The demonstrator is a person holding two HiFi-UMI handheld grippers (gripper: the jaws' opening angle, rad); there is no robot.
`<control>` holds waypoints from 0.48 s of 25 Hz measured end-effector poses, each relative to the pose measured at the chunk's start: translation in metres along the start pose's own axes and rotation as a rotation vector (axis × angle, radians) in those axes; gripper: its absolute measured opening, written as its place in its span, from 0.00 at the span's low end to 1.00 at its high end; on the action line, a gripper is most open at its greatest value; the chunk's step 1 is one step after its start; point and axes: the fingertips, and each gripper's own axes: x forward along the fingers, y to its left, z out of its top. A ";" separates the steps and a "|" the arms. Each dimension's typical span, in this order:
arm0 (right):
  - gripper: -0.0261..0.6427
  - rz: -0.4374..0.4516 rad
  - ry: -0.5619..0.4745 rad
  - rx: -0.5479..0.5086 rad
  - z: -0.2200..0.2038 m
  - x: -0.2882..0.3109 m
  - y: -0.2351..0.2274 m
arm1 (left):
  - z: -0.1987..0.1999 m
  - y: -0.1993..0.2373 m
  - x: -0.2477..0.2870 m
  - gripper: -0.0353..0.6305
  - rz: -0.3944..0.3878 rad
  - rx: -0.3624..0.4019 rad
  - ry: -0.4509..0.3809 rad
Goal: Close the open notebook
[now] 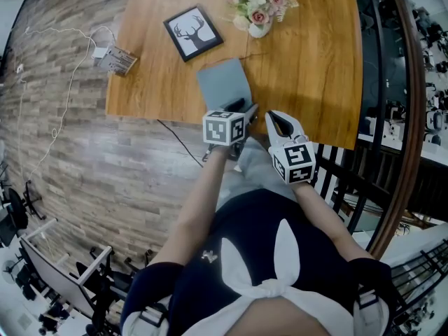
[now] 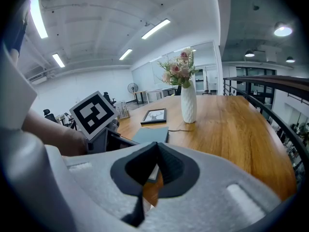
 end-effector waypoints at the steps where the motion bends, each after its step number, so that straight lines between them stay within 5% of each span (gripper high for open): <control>1: 0.04 0.001 0.000 -0.001 0.000 0.000 0.000 | 0.000 -0.001 0.000 0.36 -0.007 0.004 0.003; 12: 0.04 -0.004 -0.007 -0.006 0.002 -0.009 0.000 | 0.005 -0.013 -0.008 0.42 -0.028 0.046 -0.016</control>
